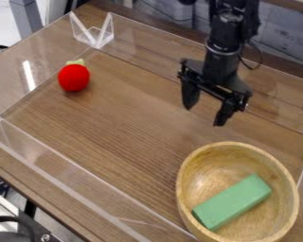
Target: Put the green stick in the brown bowl
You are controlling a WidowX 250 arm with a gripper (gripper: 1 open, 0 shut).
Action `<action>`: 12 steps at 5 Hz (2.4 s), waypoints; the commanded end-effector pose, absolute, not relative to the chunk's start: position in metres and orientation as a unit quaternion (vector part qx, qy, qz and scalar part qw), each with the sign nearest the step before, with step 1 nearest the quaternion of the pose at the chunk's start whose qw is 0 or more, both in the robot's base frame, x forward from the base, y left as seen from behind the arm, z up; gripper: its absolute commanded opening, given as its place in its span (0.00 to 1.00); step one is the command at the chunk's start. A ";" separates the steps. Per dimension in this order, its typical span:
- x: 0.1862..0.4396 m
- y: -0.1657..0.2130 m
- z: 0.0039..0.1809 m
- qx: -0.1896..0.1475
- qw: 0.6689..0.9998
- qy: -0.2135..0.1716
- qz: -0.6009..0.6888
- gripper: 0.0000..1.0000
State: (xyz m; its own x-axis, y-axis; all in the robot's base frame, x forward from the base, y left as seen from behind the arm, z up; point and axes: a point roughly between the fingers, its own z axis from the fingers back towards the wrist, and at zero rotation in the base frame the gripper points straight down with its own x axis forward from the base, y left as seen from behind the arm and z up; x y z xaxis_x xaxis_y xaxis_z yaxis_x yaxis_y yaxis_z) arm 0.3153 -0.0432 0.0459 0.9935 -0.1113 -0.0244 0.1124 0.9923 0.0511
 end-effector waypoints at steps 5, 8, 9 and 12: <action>0.270 -0.106 0.070 -0.007 0.984 -0.012 -0.180 1.00; 0.248 -0.141 0.063 -0.015 0.969 -0.010 -0.246 1.00; 0.244 -0.148 0.057 -0.016 0.966 -0.006 -0.257 1.00; 0.237 -0.151 0.047 -0.014 0.961 0.016 -0.274 1.00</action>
State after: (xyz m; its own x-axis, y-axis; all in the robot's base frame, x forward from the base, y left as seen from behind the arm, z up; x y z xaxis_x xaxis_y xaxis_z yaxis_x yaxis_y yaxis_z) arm 0.2385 -0.1455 0.0426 0.8584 -0.5114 -0.0392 0.5104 0.8593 -0.0331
